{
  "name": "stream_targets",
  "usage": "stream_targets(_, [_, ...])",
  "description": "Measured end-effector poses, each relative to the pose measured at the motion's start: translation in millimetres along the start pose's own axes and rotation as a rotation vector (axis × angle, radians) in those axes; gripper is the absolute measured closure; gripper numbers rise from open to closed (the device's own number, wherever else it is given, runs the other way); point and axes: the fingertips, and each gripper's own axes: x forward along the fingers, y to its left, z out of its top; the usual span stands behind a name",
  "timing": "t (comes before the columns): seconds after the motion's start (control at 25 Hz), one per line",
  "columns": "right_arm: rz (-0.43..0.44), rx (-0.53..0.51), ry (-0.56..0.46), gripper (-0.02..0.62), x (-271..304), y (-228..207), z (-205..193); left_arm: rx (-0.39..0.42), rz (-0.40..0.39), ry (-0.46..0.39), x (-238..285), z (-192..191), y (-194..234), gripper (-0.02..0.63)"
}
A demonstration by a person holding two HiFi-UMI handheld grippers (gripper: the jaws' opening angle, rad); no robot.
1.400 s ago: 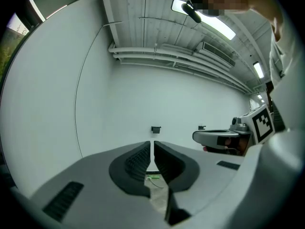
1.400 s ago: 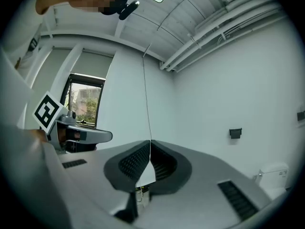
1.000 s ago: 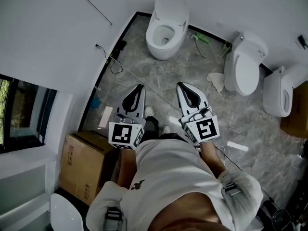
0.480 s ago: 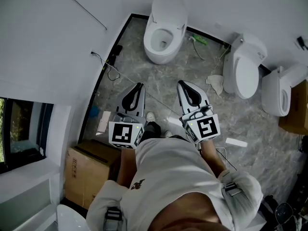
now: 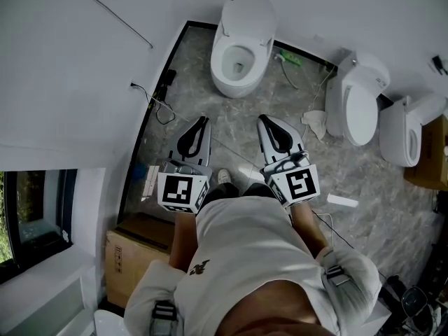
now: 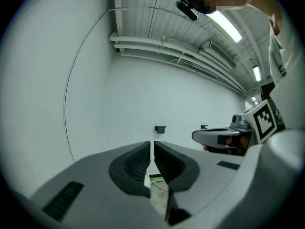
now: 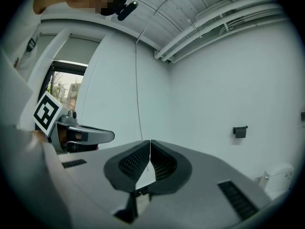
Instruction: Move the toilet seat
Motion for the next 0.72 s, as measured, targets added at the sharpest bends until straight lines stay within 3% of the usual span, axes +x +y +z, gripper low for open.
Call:
stream_targets(0.24, [-0.03,0.008,0.03,0.574,31.1,-2.2,-6.3,-0.021,-0.026,0.017,22.0,-4.7,31.6,0.565])
stream_targets(0.72, [-0.072,0.028,0.056,0.574,67.9,-39.3,-23.8,-0.038,-0.054,0.049,74.4,-20.0,52.7,0.565])
